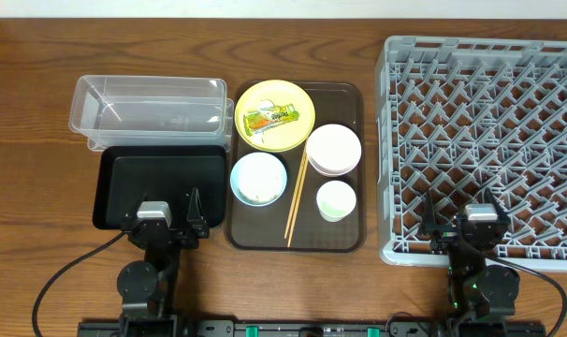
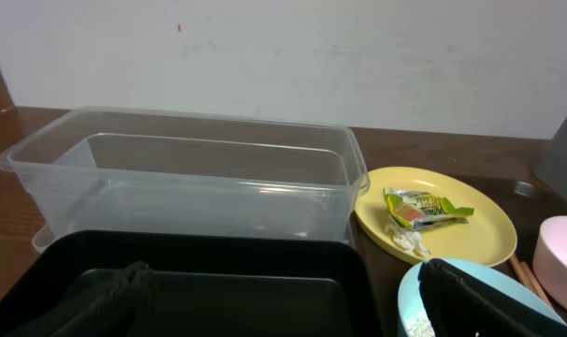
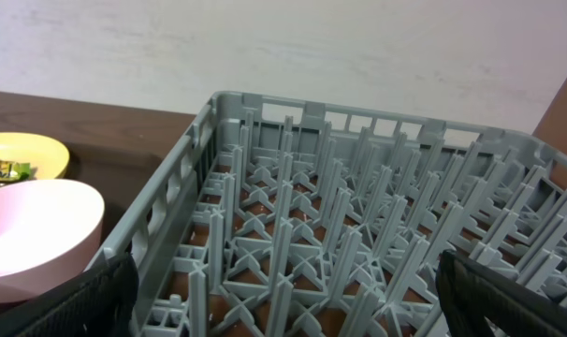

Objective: Sort waste into correct bins and load items into the dishwasher rack

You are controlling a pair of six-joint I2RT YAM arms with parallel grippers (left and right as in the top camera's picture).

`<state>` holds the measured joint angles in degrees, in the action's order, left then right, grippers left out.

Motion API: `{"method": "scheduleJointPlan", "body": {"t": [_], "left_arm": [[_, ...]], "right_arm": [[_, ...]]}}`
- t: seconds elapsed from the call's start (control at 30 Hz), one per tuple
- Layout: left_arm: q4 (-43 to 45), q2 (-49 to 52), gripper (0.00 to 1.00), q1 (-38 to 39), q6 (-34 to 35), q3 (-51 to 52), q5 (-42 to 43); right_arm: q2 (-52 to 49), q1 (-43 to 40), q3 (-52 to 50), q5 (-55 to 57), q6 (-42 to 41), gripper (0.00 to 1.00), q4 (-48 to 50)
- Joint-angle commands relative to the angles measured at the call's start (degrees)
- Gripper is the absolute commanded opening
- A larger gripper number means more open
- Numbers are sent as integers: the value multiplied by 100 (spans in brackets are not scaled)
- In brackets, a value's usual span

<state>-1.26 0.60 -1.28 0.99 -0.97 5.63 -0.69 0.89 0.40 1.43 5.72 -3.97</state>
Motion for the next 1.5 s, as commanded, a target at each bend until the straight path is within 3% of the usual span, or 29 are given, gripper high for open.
{"method": "scheduleJointPlan", "body": {"t": [0.0, 0.77, 1.03, 1.27, 1.47], "left_arm": [[-216, -37, 92, 2, -101, 74, 103], [-166, -37, 92, 2, -85, 74, 116], [-354, 92, 92, 2, 444, -184, 142], [-881, 1257, 92, 2, 444, -1108, 129], [-1488, 3010, 92, 2, 444, -2417, 149]], "right_arm": [[31, -55, -9, -22, 76, 99, -17], [31, -55, -9, -74, 4, 99, -22], [22, -55, -2, -9, -313, 99, -13], [-197, -55, 302, 199, -636, 99, -170], [-1235, -55, 997, 223, -632, 99, -367]]}}
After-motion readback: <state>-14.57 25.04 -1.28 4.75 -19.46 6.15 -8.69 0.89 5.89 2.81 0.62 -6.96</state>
